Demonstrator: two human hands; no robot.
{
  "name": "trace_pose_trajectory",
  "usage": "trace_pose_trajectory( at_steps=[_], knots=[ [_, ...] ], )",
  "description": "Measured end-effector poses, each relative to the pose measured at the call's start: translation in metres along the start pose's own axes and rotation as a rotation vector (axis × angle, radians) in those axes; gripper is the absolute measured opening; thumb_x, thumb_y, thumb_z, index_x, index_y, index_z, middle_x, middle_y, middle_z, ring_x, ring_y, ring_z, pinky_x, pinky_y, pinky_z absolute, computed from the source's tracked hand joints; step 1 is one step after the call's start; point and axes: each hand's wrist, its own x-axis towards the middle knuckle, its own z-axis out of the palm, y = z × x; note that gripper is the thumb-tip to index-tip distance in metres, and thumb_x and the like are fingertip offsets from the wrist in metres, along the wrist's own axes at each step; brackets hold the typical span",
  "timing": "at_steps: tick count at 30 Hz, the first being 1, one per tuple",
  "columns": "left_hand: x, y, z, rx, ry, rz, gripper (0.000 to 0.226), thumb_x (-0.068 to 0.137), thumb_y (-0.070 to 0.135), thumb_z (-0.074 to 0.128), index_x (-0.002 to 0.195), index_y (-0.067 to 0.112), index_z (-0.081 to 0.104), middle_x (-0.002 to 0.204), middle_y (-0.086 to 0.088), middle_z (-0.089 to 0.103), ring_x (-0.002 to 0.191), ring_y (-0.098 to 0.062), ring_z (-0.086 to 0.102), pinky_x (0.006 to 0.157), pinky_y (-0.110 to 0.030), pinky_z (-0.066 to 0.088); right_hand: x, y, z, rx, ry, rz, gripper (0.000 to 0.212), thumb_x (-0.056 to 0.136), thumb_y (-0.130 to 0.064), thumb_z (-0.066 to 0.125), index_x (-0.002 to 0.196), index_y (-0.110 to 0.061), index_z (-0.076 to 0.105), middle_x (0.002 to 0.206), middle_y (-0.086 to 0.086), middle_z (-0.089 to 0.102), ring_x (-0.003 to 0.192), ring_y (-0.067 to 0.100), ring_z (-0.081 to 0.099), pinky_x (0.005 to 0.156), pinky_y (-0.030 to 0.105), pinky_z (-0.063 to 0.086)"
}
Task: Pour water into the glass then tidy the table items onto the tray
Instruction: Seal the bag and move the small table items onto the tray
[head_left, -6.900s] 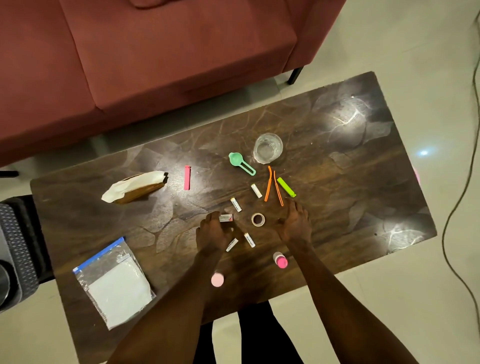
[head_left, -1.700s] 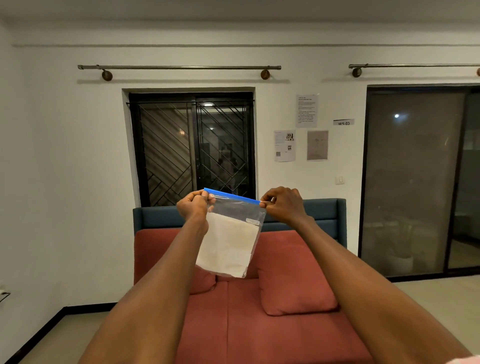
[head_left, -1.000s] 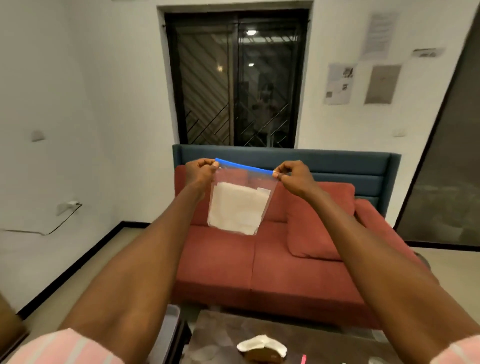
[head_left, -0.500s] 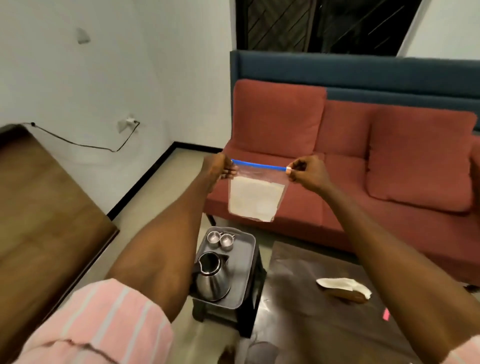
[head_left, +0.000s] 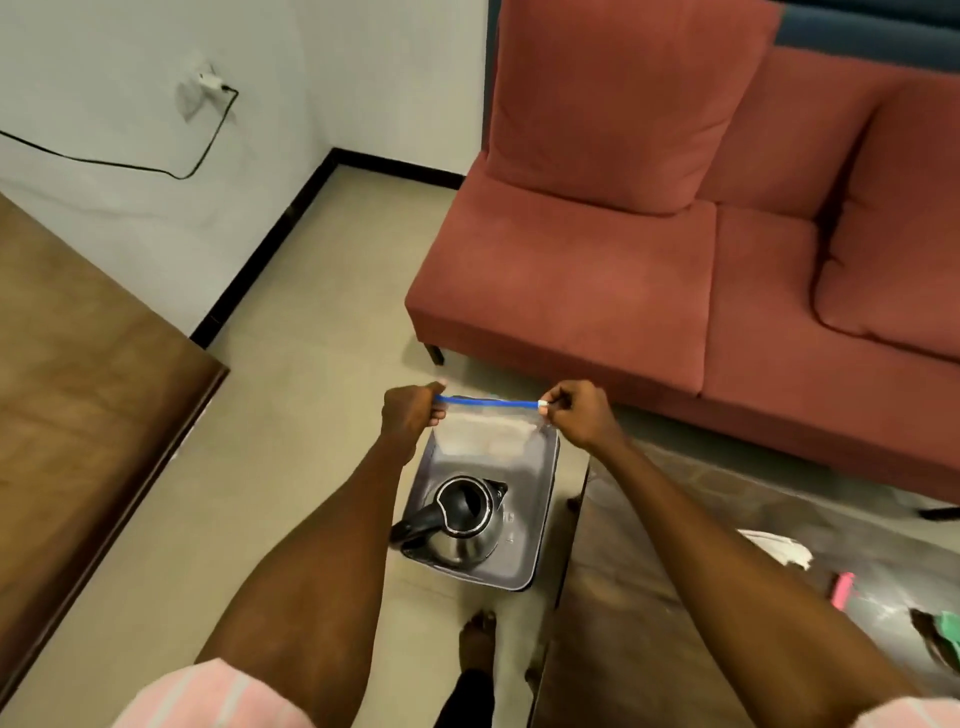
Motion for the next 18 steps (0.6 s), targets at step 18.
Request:
trace_pose_trajectory(
  at_steps=[18],
  knots=[
    [0.064,-0.082,-0.020,0.244,0.046,-0.049,0.027,0.085,0.019,0.070,0.066,0.003,0.060,0.066,-0.011,0.064,0.060,-0.022,0.055,0.062,-0.027,0.045,0.013,0.053,0.098,-0.127,-0.216,0.071,0.010,0.078,-0.004,0.066,0.085,-0.005,0.073,0.083,0.012,0.072,0.079,0.025,0.066,0.073,0.034,0.054]
  ],
)
